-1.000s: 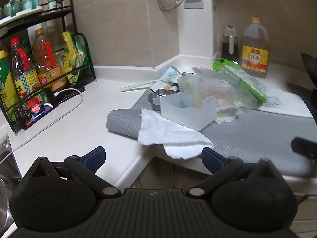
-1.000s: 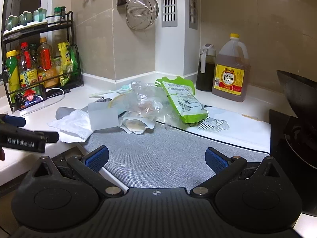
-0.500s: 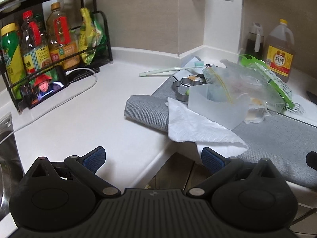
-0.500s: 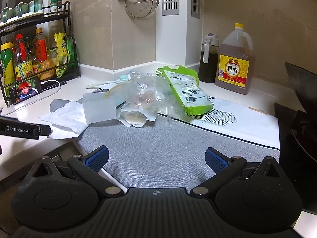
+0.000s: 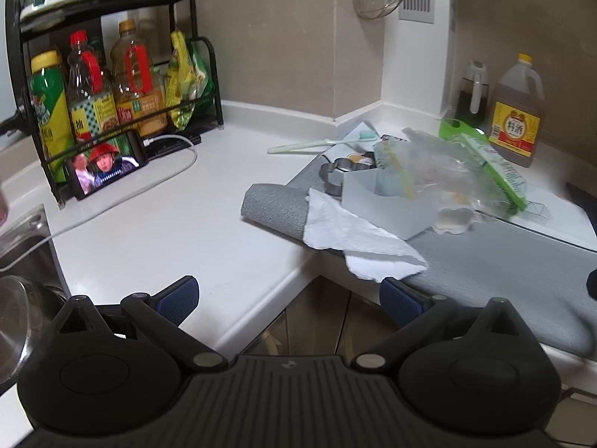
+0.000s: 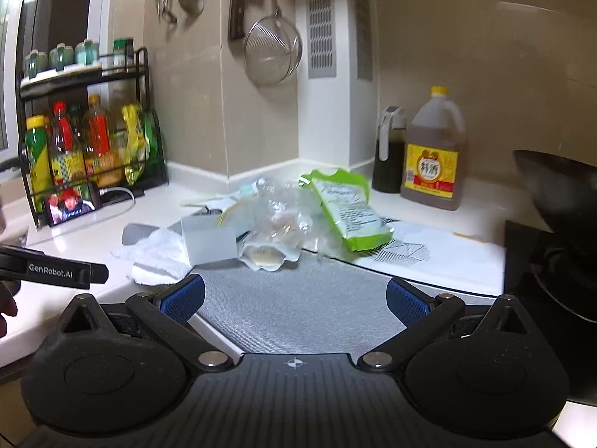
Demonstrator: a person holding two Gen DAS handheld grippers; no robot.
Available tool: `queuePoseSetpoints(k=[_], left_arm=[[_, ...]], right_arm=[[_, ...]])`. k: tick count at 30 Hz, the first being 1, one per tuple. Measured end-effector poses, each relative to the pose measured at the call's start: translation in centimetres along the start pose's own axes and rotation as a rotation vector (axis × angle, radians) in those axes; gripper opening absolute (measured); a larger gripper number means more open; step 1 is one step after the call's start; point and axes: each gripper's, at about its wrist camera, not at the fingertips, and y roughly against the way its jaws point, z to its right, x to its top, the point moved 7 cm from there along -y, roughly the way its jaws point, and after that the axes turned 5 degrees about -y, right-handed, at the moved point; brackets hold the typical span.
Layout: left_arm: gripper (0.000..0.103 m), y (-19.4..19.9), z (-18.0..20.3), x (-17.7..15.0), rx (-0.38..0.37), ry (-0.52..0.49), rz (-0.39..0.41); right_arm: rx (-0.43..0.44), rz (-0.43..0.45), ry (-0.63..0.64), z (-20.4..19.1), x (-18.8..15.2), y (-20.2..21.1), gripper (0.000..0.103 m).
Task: Collect trash
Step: 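Reach the right tool toward the green-and-white snack bag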
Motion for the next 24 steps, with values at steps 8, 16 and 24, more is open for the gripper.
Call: queuePoseSetpoints(k=[8, 16, 24], left_arm=[[0.103, 1.1, 0.9, 0.7, -0.013, -0.011, 0.021], [0.103, -0.2, 1.7, 1.5, -0.047, -0.019, 0.027], [0.103, -2.0, 1.2, 2.4, -0.045, -0.027, 0.027]], right_arm=[[-0.031, 0.049, -0.028, 1.5, 0.9, 1.3, 0.103], [-0.091, 0.198, 0.02, 1.5, 4.0, 1.9, 0.103], [-0.038, -0.08, -0.141, 2.4, 1.3, -3.9, 0.103]])
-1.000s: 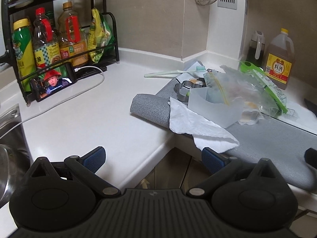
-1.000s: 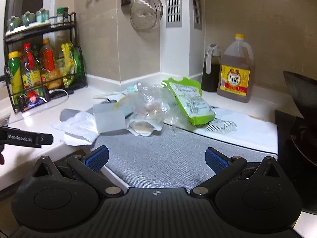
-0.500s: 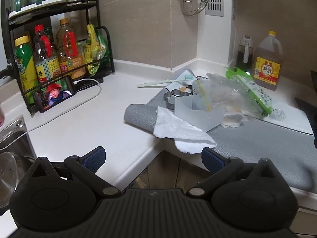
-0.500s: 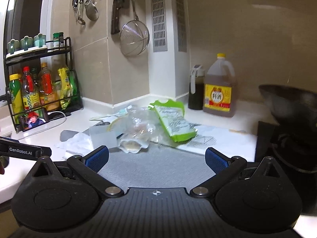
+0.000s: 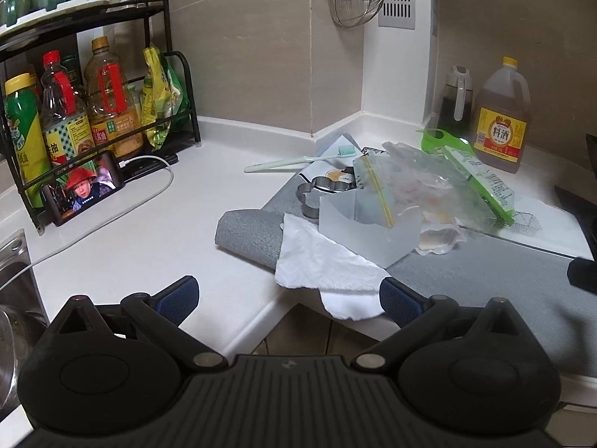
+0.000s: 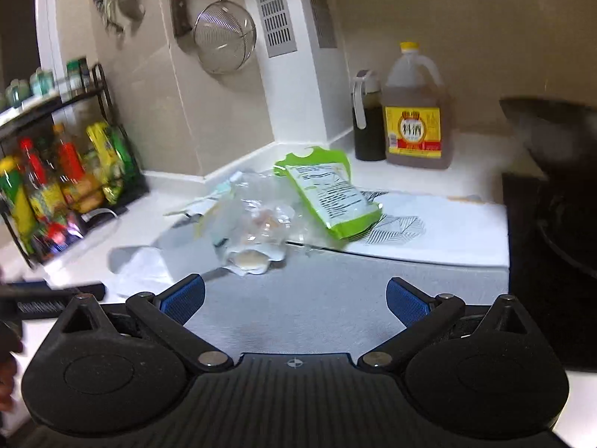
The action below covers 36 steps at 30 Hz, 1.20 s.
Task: Collect trash
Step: 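Reach the right tool toward the green-and-white snack bag, then close the right tool on the green snack bag's edge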
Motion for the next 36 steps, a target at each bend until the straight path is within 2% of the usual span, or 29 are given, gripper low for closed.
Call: queuePoseSetpoints(k=[3, 9, 21, 25, 31, 36], left_arm=[[0.103, -1.0, -0.1, 0.1, -0.004, 0.002, -0.012], [0.103, -2.5, -0.5, 0.0, -0.032, 0.035, -0.042], [0.103, -5.4, -2.5, 1.4, -0.042, 0.1, -0.065], [0.103, -6.6, -2.2, 1.5, -0.06, 0.117, -0.09], [0.103, -7.8, -1.3, 0.9, -0.084, 0.098, -0.113], [0.103, -7.7, -0.9, 0.4, -0.123, 0.093, -0.111]], right_arm=[[-0.022, -0.003, 0.046, -0.1, -0.2, -0.7, 0.103], [-0.018, -0.041, 0.005, 0.0, 0.3, -2.6, 0.103], [-0.069, 0.034, 0.074, -1.9, 3.9, -7.7, 0.103], [-0.049, 0.014, 0.059, -2.2, 4.4, -10.0, 0.103], [0.036, -0.07, -0.039, -3.2, 4.3, -12.7, 0.103], [0.047, -0.096, -0.06, -3.7, 3.5, -13.6, 0.103]])
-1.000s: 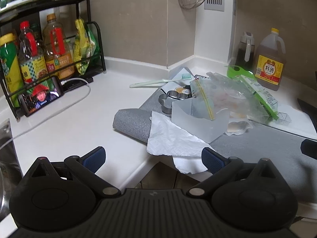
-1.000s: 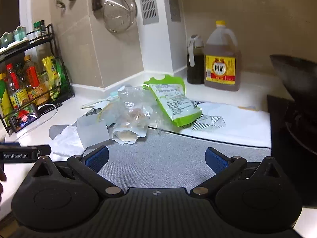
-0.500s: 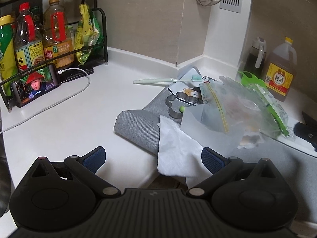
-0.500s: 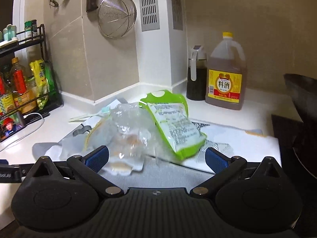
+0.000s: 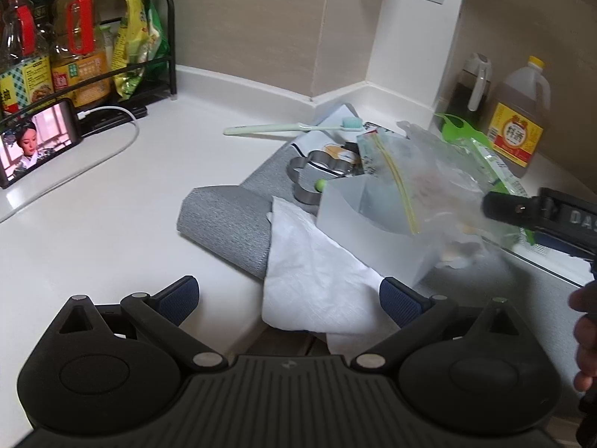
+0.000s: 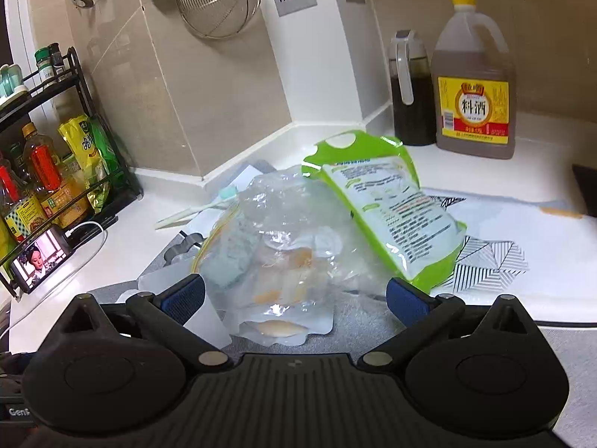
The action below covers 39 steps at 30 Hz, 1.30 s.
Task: Collect trash
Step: 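Close the right tool on the green snack bag's edge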
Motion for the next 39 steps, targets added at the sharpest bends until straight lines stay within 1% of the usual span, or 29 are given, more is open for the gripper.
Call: queuePoseSetpoints(k=[2, 4, 9, 13, 16, 22, 24, 25, 26, 27, 28, 29, 30, 31, 32, 36, 39], left_arm=[[0.103, -0.2, 0.2, 0.0, -0.006, -0.009, 0.0], [0.103, -0.3, 0.3, 0.1, -0.01, -0.011, 0.004], [0.103, -0.2, 0.2, 0.9, -0.002, 0.008, 0.031], [0.103, -0.5, 0.1, 2.0, 0.013, 0.008, 0.041], [0.103, -0.6, 0.3, 2.5, 0.01, 0.012, 0.042], [0.103, -1.0, 0.6, 2.8, 0.011, -0.004, 0.044], [0.103, -1.2, 0.7, 2.9, 0.007, 0.002, 0.04], [0.103, -1.4, 0.8, 3.0, 0.003, 0.002, 0.037], [0.103, -1.5, 0.9, 3.1, -0.003, 0.002, 0.034], [0.103, -1.6, 1.0, 3.2, -0.008, 0.003, 0.032], [0.103, -1.7, 1.2, 3.4, -0.009, 0.005, 0.034], [0.103, -1.7, 1.3, 3.6, -0.01, 0.005, 0.037], [0.103, -1.7, 1.4, 3.9, -0.011, 0.002, 0.04], [0.103, -1.8, 1.6, 4.1, -0.012, -0.003, 0.043], [0.103, -1.8, 1.7, 4.2, -0.012, -0.005, 0.043], [0.103, -1.5, 1.9, 4.2, -0.022, -0.009, 0.053], [0.103, -1.4, 2.1, 3.6, -0.035, -0.014, 0.045]], right_arm=[[-0.006, -0.005, 0.005, 0.2, -0.2, -0.1, 0.103], [-0.022, 0.007, 0.008, 0.6, -0.1, 0.0, 0.103], [-0.103, 0.094, 0.043, 2.2, 1.7, 0.7, 0.103], [-0.159, 0.148, 0.045, 3.5, 3.6, 0.0, 0.103], [-0.171, 0.147, 0.06, 3.8, 4.7, -1.7, 0.103], [-0.225, 0.1, 0.096, 4.5, 5.5, -5.3, 0.102], [-0.212, 0.086, 0.087, 4.9, 5.4, -5.5, 0.083], [-0.205, 0.074, 0.077, 5.1, 5.2, -5.5, 0.066], [-0.194, 0.07, 0.068, 5.3, 5.0, -5.2, 0.052], [-0.18, 0.068, 0.064, 5.5, 4.8, -5.0, 0.043], [-0.169, 0.062, 0.063, 5.6, 4.5, -4.8, 0.027], [-0.167, 0.068, 0.057, 5.8, 4.4, -4.5, 0.02], [-0.168, 0.084, 0.053, 6.0, 4.3, -3.9, 0.018], [-0.173, 0.103, 0.057, 6.1, 4.3, -3.3, 0.012], [-0.177, 0.125, 0.066, 6.2, 4.3, -2.6, 0.011], [-0.176, 0.205, 0.075, 6.5, 4.6, 0.4, 0.01], [-0.183, 0.26, 0.069, 6.6, 4.5, 2.9, 0.01]])
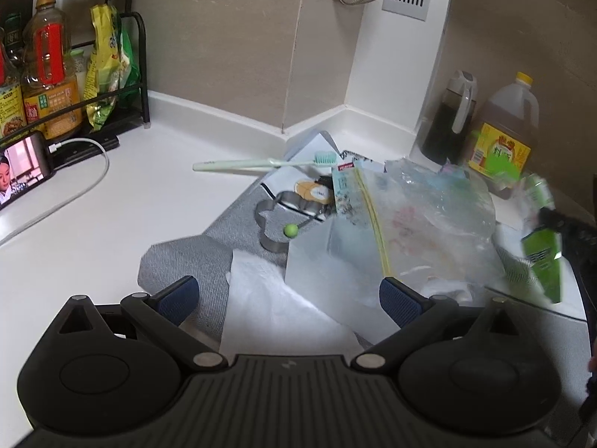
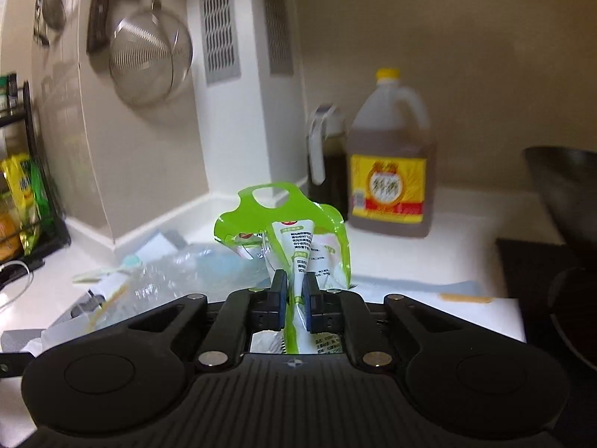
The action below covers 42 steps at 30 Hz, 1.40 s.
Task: Collect trash
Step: 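Close the right tool on the green snack bag's edge, then lift the snack bag with the right tool while the left tool approaches the translucent box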
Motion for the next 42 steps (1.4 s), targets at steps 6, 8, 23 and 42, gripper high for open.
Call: queuePoseSetpoints(k=[6, 8, 23, 42], left_arm=[[0.103, 1.0, 0.1, -0.7, -0.012, -0.006, 0.008], [0.103, 1.5, 0.1, -0.7, -0.013, -0.004, 0.019], [0.103, 4.8, -0.3, -2.1, -0.011, -0.004, 0.051], [0.103, 2.4, 4.3, -1.4, -0.226, -0.246, 0.058]], right_arm=[[-0.02, 0.018, 0.024, 0.3, -1.4, 3.7, 0.01], [-0.035, 0.01, 0.023, 0.6, -2.2, 4.5, 0.01], [-0.071, -0.065, -0.008, 3.3, -5.7, 7.1, 0.01], [-0.051, -0.06, -0.036, 3.5, -5.4, 8.5, 0.011]])
